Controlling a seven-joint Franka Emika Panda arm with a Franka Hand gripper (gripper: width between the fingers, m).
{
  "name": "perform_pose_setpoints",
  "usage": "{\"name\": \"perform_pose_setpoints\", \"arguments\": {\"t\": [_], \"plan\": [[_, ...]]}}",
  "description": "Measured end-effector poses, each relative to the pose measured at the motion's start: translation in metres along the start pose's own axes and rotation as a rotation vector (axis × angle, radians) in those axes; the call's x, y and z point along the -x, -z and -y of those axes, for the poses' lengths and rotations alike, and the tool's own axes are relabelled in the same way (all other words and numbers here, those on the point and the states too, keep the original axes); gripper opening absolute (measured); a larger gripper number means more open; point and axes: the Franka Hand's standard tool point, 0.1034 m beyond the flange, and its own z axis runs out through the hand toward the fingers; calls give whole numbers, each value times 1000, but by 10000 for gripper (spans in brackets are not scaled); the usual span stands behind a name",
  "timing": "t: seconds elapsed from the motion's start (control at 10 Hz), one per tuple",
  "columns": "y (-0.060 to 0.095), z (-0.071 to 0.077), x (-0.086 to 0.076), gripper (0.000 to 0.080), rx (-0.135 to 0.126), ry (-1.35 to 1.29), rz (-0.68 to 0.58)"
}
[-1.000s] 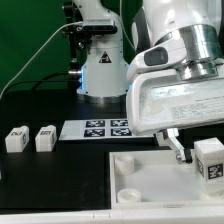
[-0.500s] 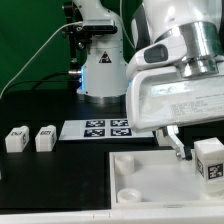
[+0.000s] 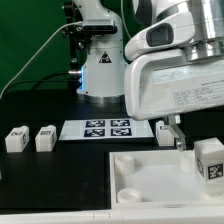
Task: Assemble one leg
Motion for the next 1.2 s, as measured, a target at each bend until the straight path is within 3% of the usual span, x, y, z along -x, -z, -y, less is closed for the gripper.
{"name": "perform_pose_setpoints", "arguments": {"t": [0.3, 0.9, 1.1, 1.2], "plan": [[-9, 2, -1, 649, -38, -8, 213], [-23, 2, 13, 649, -42, -11, 250], [-23, 2, 13, 396, -42, -11, 249], [-23, 2, 13, 396, -42, -11, 249]]}}
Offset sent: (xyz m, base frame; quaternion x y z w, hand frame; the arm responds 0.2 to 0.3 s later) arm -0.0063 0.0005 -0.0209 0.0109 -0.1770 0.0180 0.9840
